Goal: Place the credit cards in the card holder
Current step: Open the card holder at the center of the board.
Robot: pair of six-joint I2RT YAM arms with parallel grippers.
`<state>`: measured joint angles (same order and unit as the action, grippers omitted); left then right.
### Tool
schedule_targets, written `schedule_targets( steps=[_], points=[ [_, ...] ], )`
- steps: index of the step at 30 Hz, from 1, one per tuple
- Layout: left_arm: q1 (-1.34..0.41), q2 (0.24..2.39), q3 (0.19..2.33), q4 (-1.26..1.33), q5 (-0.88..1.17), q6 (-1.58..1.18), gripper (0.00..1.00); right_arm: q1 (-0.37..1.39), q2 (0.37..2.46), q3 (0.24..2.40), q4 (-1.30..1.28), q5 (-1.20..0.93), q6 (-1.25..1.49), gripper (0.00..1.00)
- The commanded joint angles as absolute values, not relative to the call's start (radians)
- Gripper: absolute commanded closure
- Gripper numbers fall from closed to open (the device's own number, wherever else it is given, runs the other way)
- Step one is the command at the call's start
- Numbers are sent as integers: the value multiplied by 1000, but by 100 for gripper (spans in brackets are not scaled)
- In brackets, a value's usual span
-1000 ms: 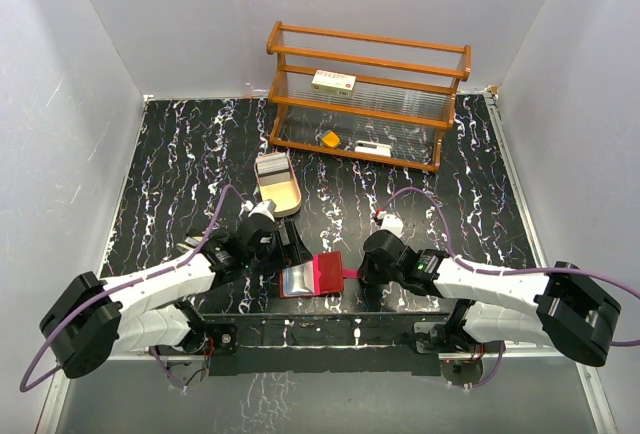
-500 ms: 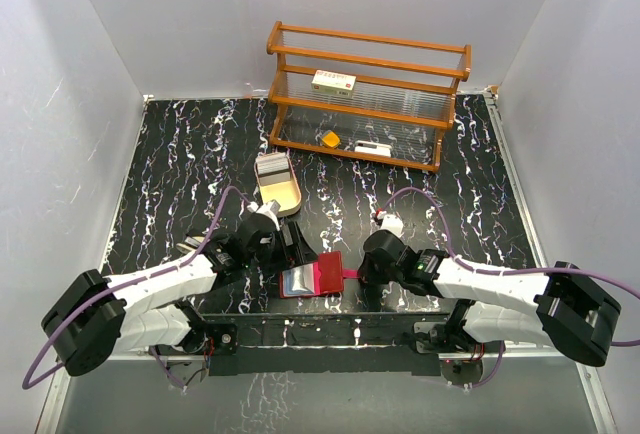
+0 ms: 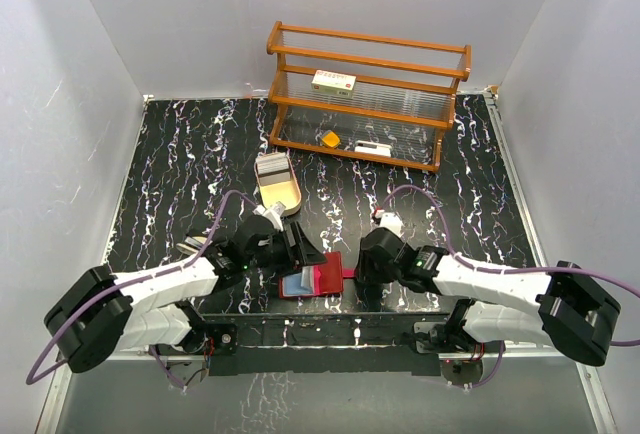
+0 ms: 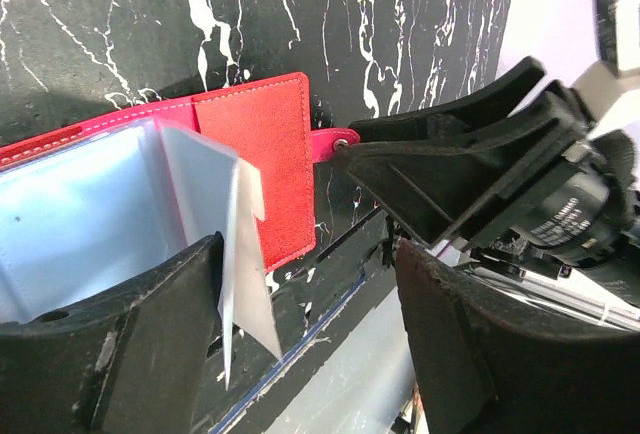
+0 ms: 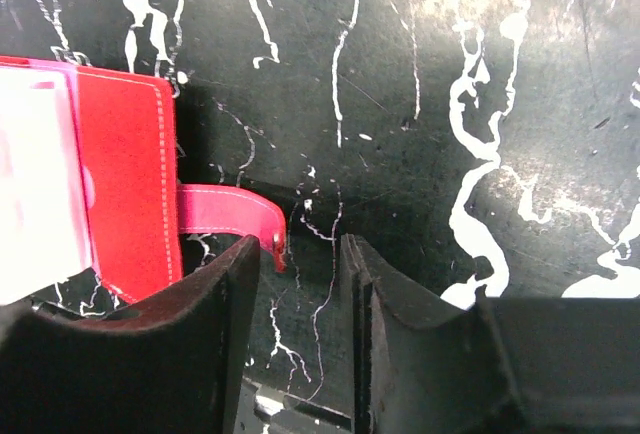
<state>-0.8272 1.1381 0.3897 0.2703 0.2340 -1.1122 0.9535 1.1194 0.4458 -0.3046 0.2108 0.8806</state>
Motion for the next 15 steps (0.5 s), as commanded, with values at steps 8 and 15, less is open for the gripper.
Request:
schedule_targets(
  steps=[8,15],
  points=[
    [-832,1216,454,328,290,-1119,30,954,1077,673,-475,154,798,58],
    [-837,1247,501,323,291,-1115,28,974,986,616,-334,49,909,52]
  ],
)
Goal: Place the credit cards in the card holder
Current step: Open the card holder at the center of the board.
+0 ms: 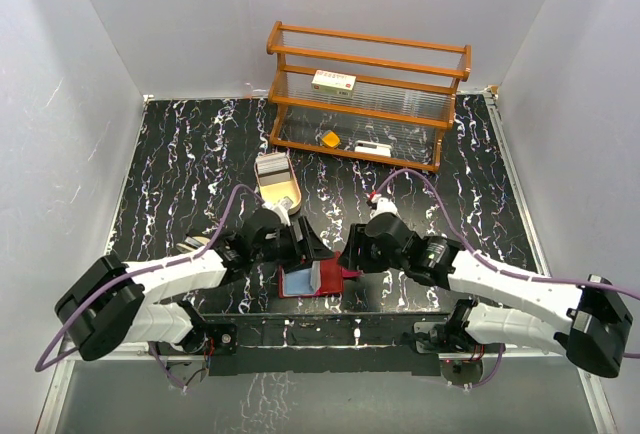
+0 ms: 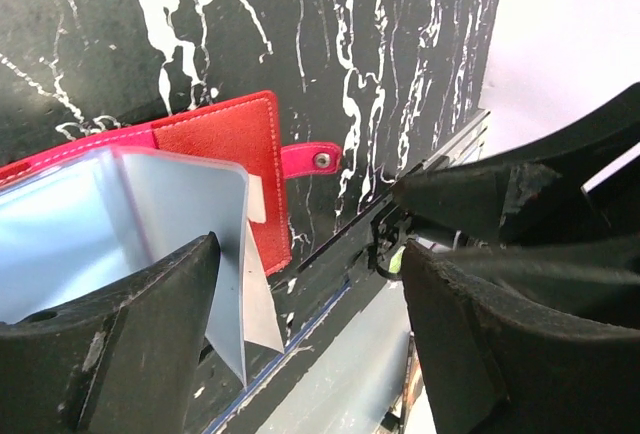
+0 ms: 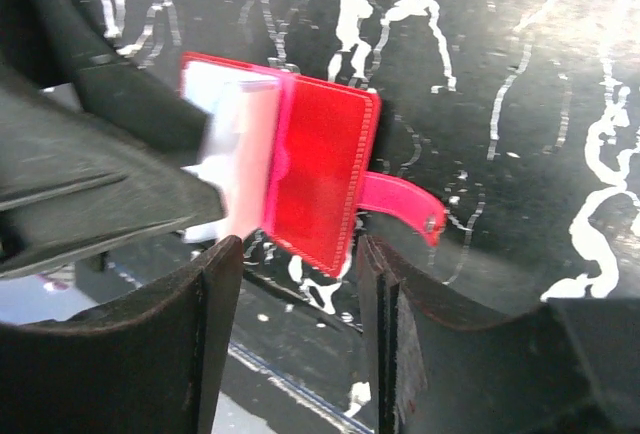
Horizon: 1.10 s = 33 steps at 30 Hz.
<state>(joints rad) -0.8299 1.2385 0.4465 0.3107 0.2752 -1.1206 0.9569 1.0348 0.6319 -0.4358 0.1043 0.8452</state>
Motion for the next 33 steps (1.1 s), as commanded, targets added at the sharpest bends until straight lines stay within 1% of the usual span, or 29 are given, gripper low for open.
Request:
schedule_targets(
  steps=[1,5,8,14,16,26,33],
  points=[
    [-839,1253,512,318,291,-1111,28,978,986,610,-322,50,919,50],
    [-841,1293,536,314,294,-1100,28,1003,1008,588,-257,40,951,43],
    [-843,1312,537,329,295,-1105,28,1024,1046,597,-243,54,977,43],
    [-850,1342,547,335,286,-1107,27,1065,1060,609,-183,68,1015,57],
    [-850,1356,555,335,288,-1105,27,1079,1057,608,-165,73,1026,60],
    [-853,1415,599,345,285,-1106,27,1130,1119,590,-70,104,1046,65],
    [-852,1374,612,285,237,-1100,27,1135,1162,557,-47,161,1054,70]
  ],
)
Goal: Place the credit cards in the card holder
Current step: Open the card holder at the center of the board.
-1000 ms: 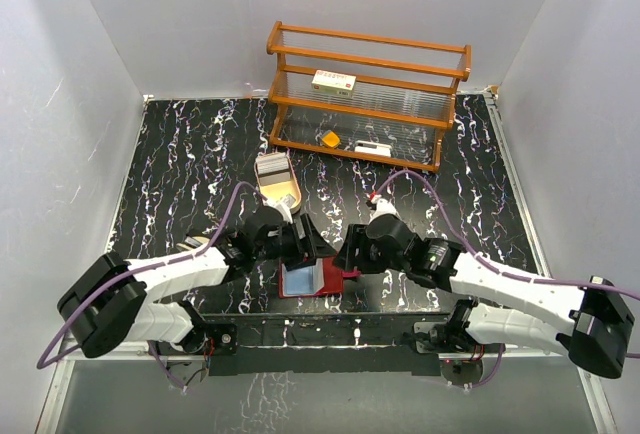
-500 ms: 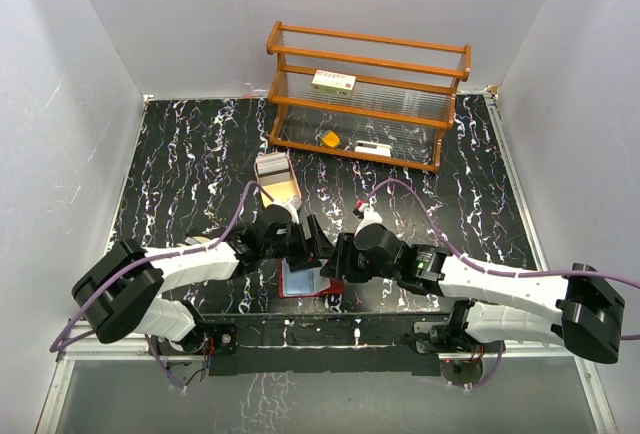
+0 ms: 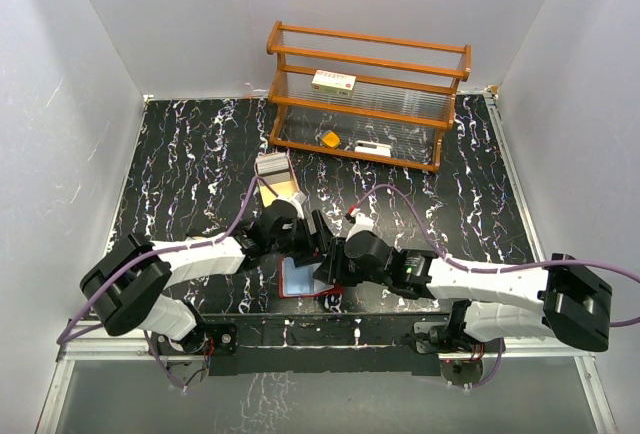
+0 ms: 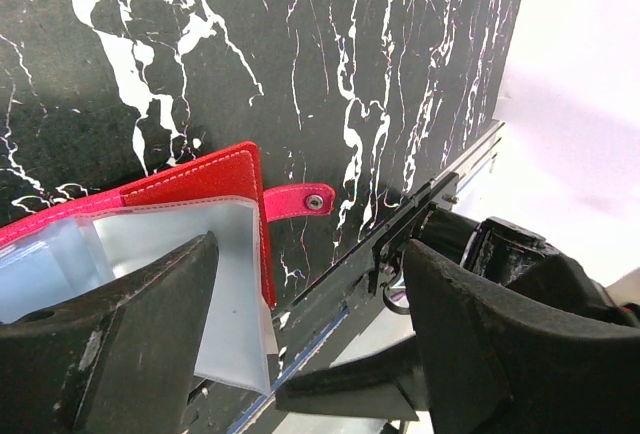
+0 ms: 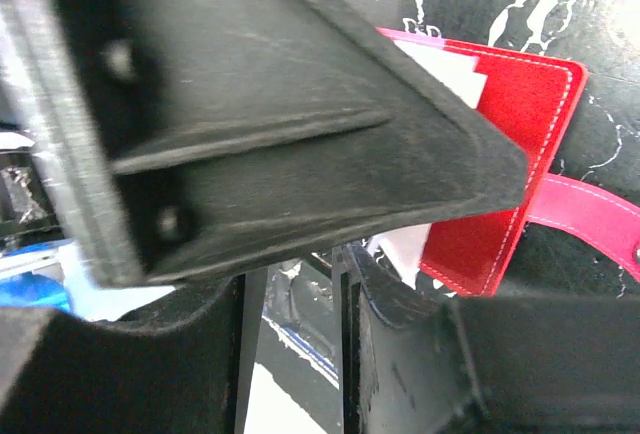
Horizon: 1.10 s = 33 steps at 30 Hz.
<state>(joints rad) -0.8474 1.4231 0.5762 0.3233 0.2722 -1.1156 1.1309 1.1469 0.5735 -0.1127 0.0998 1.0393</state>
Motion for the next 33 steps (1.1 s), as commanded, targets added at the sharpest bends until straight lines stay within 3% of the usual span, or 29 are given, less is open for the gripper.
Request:
schedule_targets(
  steps=[1,15,33],
  points=[
    [-853,1373,619,262,223,-1093,26,1135,1170,552,-47,165,1053,71],
    [-815,1188,674,-153,54,-1027,18,1135,1233,521,-69,200,1056,72],
    [-807,1211,618,-198,25,-992,13,1135,1267,495,-72,208,1069,75]
  ],
)
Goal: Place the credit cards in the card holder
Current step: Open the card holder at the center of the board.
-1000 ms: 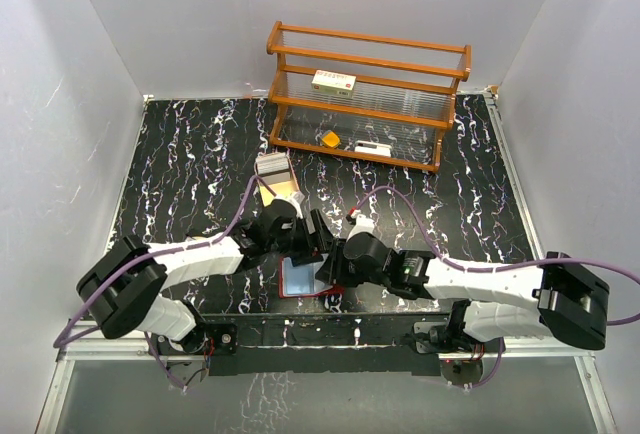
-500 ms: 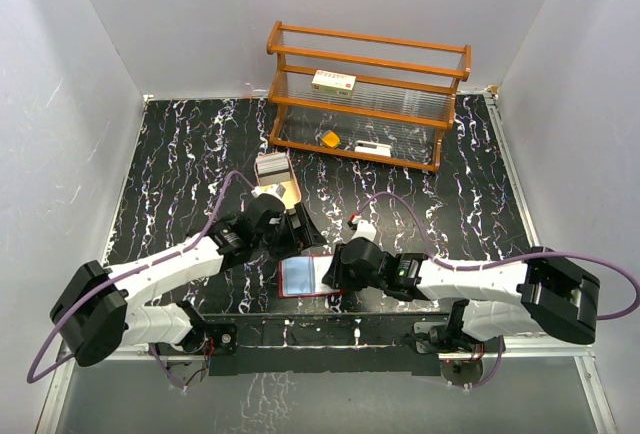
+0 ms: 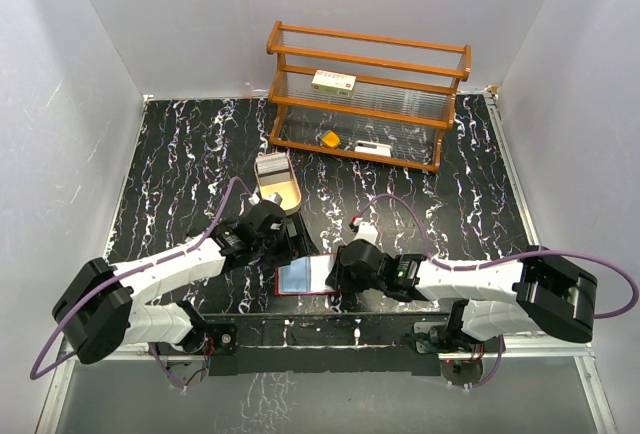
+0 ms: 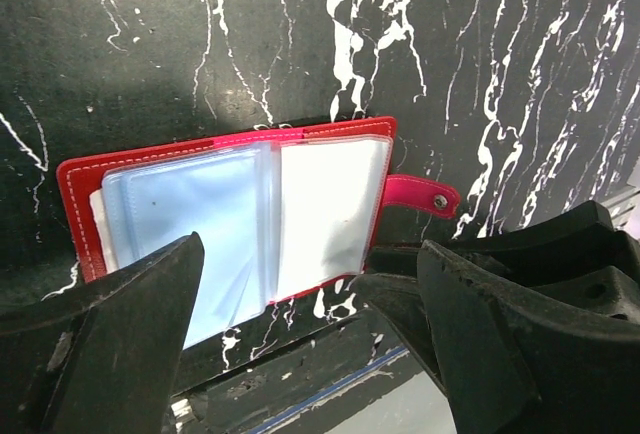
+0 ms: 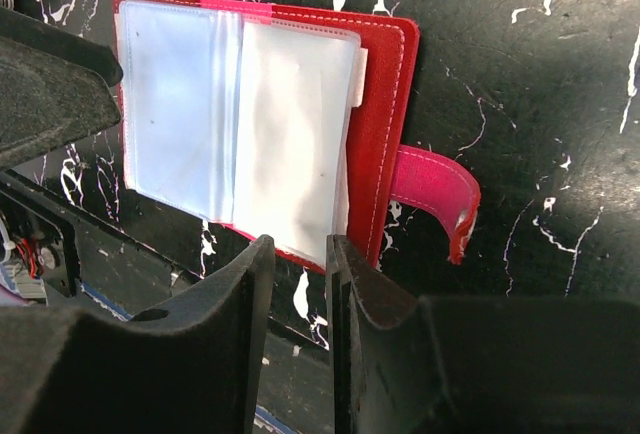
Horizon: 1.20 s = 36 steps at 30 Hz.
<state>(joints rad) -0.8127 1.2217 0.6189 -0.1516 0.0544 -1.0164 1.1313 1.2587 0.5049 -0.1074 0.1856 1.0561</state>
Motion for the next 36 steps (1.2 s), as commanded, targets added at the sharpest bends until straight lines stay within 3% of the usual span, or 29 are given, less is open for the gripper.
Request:
schedule_targets(
  steps=[1,36],
  points=[
    [-806,1211,618,-204,22,-988,13,1135,1270,495,-71,207,1069,75],
    [-806,1267,585,-134,63,-947,14,1135,1299,480,-57,200,1069,76]
  ],
)
